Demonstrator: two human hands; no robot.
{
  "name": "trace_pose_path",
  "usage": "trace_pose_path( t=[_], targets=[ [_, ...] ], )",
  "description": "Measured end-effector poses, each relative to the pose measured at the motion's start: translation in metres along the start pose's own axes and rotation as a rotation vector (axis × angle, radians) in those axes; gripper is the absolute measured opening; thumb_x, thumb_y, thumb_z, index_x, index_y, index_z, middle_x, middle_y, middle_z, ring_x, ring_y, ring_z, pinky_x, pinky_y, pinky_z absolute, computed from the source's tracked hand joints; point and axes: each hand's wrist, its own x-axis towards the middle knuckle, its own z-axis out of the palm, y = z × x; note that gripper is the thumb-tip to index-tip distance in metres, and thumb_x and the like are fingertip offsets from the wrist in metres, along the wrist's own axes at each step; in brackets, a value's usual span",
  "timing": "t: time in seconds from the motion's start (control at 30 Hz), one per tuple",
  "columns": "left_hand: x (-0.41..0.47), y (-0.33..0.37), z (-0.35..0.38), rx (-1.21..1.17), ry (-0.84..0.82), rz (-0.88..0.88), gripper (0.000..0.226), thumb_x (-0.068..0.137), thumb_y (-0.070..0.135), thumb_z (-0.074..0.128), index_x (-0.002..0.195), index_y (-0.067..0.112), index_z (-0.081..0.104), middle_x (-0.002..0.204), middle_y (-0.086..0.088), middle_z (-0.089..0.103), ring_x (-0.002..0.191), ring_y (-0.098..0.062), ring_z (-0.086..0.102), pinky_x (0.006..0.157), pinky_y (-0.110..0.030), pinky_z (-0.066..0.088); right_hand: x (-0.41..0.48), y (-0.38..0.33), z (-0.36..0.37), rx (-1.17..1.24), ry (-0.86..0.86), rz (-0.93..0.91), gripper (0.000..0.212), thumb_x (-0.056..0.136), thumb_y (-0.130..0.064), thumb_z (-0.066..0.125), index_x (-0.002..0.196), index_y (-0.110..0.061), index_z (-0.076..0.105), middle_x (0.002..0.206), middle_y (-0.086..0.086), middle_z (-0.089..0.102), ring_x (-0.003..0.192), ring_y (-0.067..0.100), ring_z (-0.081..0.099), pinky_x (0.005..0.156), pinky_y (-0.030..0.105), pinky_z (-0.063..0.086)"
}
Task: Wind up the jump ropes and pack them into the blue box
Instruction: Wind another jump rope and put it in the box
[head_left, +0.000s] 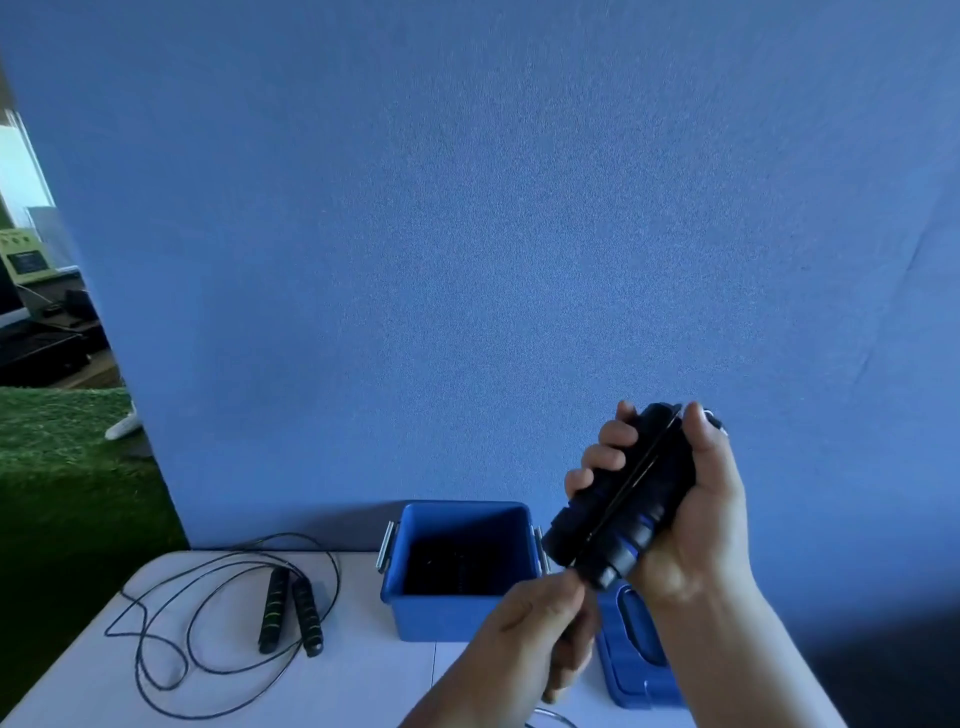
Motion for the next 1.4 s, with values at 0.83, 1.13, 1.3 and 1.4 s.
trace_pose_path(
  t=[0.83, 1.13, 1.3, 1.4],
  targets=[
    [0.016, 0.036, -0.009, 0.489, 0.194, 0.055, 0.033, 0.108, 0.025, 0.042, 0.087, 0.018, 0.067, 0.063, -0.003, 0.057, 0.044, -0.020, 0.048, 0.044, -0.023, 0.037, 0.020, 0.027, -0.038, -0.181, 0.507, -0.396, 0.022, 0.099, -0.017, 0.058, 0.079, -0.011, 0.055, 0.071, 0.005, 0.055, 0.071, 0.023, 0.062, 0.095, 0.054, 0.056],
    [0.012, -0.005, -0.018, 0.441, 0.135, -0.028, 0.042, 0.093, 0.057, 0.051, 0.067, 0.028, 0.066, 0.053, 0.004, 0.048, 0.055, -0.018, 0.050, 0.063, -0.038, 0.046, 0.017, 0.031, -0.004, 0.071, 0.292, -0.180, 0.026, 0.099, -0.030, 0.056, 0.079, -0.015, 0.052, 0.074, 0.003, 0.051, 0.069, 0.025, 0.061, 0.110, 0.050, 0.043],
    [0.029, 0.012, -0.056, 0.571, 0.086, -0.113, 0.022, 0.077, 0.037, 0.057, 0.056, 0.034, 0.062, 0.054, 0.013, 0.056, 0.049, -0.003, 0.047, 0.060, -0.026, 0.046, -0.005, 0.039, 0.002, 0.057, 0.249, -0.031, 0.024, 0.098, -0.032, 0.056, 0.083, -0.015, 0.052, 0.074, 0.006, 0.053, 0.067, 0.025, 0.060, 0.107, 0.052, 0.045],
    [0.039, 0.024, -0.079, 0.699, 0.095, -0.124, 0.035, 0.092, 0.023, 0.063, 0.058, 0.019, 0.057, 0.053, 0.013, 0.044, 0.051, -0.002, 0.041, 0.055, -0.021, 0.033, -0.016, 0.041, 0.000, 0.013, 0.228, 0.031, 0.022, 0.097, -0.033, 0.058, 0.087, -0.014, 0.053, 0.076, 0.007, 0.054, 0.066, 0.025, 0.058, 0.103, 0.052, 0.049]
  ],
)
